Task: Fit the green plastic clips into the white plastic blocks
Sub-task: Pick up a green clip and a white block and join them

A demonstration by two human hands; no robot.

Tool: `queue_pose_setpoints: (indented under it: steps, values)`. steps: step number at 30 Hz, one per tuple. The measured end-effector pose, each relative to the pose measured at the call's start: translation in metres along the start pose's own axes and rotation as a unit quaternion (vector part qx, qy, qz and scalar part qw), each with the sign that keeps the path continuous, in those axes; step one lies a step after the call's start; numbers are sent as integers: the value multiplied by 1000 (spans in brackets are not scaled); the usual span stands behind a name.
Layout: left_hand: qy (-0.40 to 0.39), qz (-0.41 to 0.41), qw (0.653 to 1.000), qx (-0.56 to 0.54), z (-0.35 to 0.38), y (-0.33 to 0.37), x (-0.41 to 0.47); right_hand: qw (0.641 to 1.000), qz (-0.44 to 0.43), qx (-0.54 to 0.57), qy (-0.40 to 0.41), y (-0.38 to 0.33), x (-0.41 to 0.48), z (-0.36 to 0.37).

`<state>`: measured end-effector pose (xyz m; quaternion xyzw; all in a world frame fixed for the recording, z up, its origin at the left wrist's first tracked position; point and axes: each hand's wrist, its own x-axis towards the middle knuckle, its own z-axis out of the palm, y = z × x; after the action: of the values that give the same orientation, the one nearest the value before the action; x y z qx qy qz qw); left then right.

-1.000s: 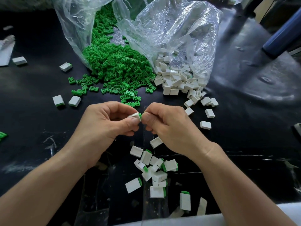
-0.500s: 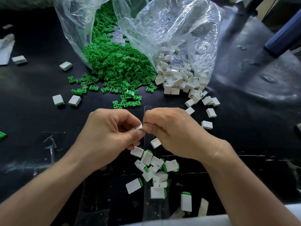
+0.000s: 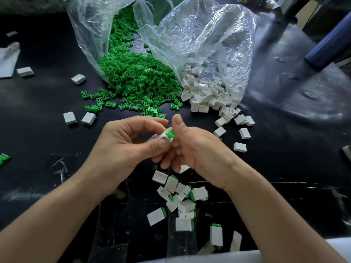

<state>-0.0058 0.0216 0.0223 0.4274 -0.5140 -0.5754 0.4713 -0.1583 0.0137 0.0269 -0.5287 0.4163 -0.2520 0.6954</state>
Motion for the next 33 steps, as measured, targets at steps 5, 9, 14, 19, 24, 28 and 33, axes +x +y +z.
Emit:
queue_pose_setpoints:
  steps: [5,9,14,19,24,28,33]
  values:
    - [-13,-3,1000,-12,0,0,-1,997,35,60,-39,-2,0,5]
    - [-40,5,999,-24,4,3,-3,999,29,32,-6,-1,-1,6]
    - [-47,21,998,-23,5,-1,-3,999,24,4,35,0,-2,8]
    - [-43,21,998,-36,6,0,-3,999,16,-8,45,1,-2,10]
    - [-34,22,998,-51,6,2,-2,999,28,34,7,-3,-1,7]
    - [-43,14,998,-48,3,2,-2,1000,12,19,12,-2,-1,5]
    - [-50,-3,997,-50,1,0,0,1000,7,-15,12,-1,0,4]
